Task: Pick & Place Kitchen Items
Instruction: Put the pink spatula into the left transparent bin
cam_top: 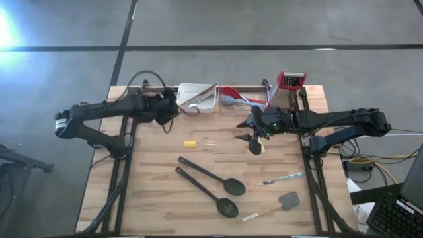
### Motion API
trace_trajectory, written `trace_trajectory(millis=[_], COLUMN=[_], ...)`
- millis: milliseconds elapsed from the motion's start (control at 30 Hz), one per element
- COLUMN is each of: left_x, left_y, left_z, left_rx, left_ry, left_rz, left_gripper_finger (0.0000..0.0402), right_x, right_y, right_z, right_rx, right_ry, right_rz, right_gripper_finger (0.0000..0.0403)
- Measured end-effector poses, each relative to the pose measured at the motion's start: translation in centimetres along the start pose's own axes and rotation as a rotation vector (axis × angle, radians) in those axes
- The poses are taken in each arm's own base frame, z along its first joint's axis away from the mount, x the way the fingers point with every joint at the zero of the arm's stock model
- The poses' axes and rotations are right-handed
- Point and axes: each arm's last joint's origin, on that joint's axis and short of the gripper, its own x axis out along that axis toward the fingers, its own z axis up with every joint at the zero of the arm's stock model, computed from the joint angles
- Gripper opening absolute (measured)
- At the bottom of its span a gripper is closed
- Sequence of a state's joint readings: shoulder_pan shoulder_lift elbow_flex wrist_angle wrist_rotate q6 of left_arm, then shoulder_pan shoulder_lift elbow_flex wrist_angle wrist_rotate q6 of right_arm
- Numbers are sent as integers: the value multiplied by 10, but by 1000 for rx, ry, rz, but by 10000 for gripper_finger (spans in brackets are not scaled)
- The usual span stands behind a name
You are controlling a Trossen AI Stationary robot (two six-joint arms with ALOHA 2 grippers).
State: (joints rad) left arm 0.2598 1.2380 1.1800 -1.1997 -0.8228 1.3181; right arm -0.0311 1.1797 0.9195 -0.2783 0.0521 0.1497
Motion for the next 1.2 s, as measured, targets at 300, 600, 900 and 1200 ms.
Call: trace_trajectory(millis=[300,600,900,1200], left_x=[49,89,132,157], left_y=[8,18,15,17], left_z=[-25,6,11,9], left_rx=[56,142,147,106], left_ry=[-45,-176,-171,-161], left_rz=[-275,-413,-567,-578], left_gripper_finger=[34,34,34,37], right_x=[0,0,0,1], right_y=[-1,-1,-1,-1], right_z=[1,1,-1,-3], right_rx=[-15,-71,-91,-126], right_ry=[-10,-10,12,22], right_rz=[-22,-30,-31,-31], right_gripper_finger=[219,219,219,219])
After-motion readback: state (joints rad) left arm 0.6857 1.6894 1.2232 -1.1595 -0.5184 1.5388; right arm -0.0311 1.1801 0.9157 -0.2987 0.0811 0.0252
